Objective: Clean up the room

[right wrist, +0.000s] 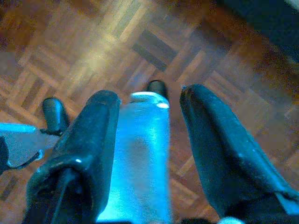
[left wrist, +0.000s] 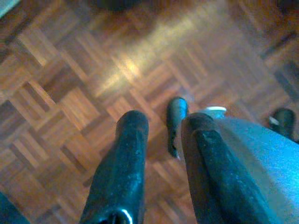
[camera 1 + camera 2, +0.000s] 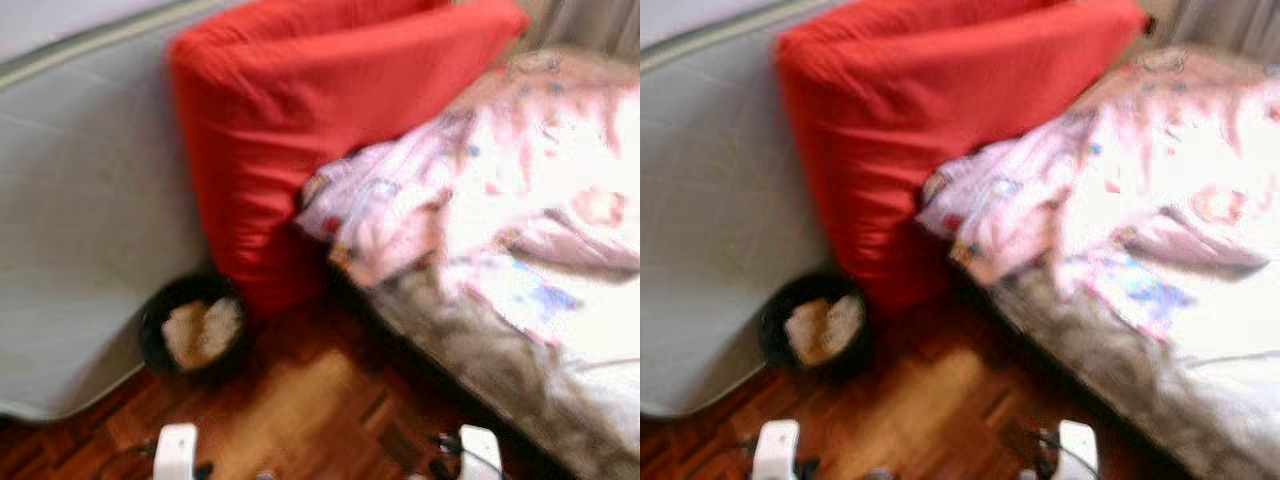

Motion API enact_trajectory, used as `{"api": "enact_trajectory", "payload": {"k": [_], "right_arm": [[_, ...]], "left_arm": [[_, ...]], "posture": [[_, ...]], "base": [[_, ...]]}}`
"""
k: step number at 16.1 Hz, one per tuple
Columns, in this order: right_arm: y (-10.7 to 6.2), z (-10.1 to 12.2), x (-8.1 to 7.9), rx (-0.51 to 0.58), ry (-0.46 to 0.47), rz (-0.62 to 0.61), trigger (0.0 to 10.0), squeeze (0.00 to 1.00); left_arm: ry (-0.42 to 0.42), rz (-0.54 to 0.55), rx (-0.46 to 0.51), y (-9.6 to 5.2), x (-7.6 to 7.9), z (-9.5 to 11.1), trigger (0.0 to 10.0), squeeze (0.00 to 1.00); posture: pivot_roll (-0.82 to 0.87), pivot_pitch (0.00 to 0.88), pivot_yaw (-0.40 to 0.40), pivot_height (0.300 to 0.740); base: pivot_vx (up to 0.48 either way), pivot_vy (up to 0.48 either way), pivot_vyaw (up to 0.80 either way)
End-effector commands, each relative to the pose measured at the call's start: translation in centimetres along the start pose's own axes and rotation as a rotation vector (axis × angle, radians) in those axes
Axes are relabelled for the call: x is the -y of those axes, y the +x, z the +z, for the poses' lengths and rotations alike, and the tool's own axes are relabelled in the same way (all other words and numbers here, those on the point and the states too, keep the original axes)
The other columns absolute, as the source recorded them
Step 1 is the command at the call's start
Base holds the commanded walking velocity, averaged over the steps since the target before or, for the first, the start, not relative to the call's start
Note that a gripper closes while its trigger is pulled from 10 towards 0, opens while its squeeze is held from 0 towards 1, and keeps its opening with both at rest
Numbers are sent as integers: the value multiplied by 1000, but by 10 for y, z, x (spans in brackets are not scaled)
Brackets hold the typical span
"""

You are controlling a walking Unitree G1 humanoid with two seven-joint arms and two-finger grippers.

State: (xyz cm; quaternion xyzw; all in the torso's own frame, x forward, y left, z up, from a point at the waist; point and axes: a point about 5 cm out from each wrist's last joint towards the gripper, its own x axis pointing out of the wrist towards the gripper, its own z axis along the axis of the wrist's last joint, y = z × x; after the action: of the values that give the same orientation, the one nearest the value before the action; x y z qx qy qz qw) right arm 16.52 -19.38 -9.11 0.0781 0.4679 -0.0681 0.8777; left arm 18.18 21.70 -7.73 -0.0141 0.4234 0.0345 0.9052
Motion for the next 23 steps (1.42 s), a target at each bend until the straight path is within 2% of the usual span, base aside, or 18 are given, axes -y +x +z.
{"api": "enact_trajectory", "payload": {"k": [1,4,6,7,10,11,12,23], "right_arm": [[5,12,-28,30,310,-17,10000,0],[6,15,-32,28,252,4,10000,0],[6,18,-29,48,295,-15,10000,0],[6,21,-24,56,288,-30,10000,0],[5,22,-16,66,325,-65,10000,0],[5,22,-15,61,325,-68,10000,0],[5,22,-15,50,278,-63,10000,0],[5,22,-15,50,278,-63,10000,0]], "left_arm": [[-94,77,-202,-28,-15,-75,10000,0],[-113,92,-192,-27,-19,-73,10000,0],[-117,83,-190,-26,-16,-72,10000,0],[-96,72,-196,-25,-12,-71,10000,0],[-94,61,-190,-24,-5,-71,10000,0],[-95,62,-189,-24,-5,-71,10000,0],[-100,67,-188,-24,-5,-71,10000,0],[-100,67,-188,-24,-5,-71,10000,0]], "posture": [[58,39,-74,740],[45,39,-87,740],[15,33,-60,740],[22,22,-36,740],[20,10,-34,740],[17,6,-41,740],[12,1,-41,740],[12,1,-41,740]], "base": [[0,0,0],[0,0,0],[0,0,0],[0,0,0],[0,0,0],[0,0,0],[0,0,0],[0,0,0]]}}
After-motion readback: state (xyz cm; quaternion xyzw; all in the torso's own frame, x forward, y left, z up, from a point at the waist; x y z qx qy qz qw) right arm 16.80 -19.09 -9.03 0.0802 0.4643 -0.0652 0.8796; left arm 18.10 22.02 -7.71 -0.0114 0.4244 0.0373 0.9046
